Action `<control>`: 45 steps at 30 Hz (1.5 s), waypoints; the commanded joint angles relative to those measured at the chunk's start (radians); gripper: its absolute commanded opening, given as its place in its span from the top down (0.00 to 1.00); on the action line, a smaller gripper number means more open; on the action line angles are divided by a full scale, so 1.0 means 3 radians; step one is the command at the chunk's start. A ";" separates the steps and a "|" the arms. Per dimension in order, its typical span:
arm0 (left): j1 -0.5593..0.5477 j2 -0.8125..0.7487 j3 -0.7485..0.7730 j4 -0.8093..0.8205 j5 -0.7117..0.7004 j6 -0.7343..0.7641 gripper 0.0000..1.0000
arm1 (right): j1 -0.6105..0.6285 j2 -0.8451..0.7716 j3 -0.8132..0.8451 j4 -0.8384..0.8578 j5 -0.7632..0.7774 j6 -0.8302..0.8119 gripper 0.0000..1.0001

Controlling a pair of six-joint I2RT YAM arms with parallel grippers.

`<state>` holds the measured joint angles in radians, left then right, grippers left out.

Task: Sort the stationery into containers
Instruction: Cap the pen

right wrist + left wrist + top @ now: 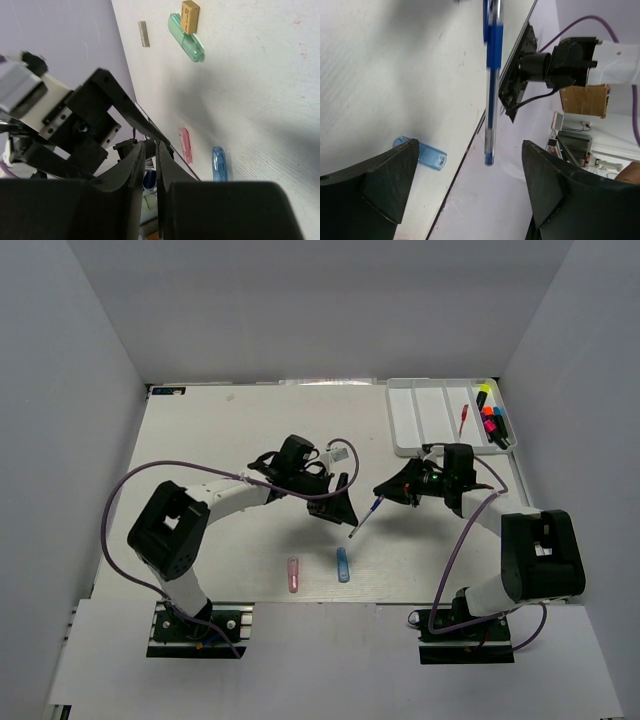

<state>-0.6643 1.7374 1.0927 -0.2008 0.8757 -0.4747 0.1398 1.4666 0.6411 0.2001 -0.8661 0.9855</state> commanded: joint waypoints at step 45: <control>-0.0245 -0.0177 -0.0293 0.0521 0.0349 -0.0320 0.46 | -0.0042 -0.0041 0.0200 0.0248 -0.0022 0.0120 1.00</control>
<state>-0.7288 1.6932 0.9981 -0.0685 0.9546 -0.5678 0.1303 1.4498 0.6590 0.2375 -0.8661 1.0142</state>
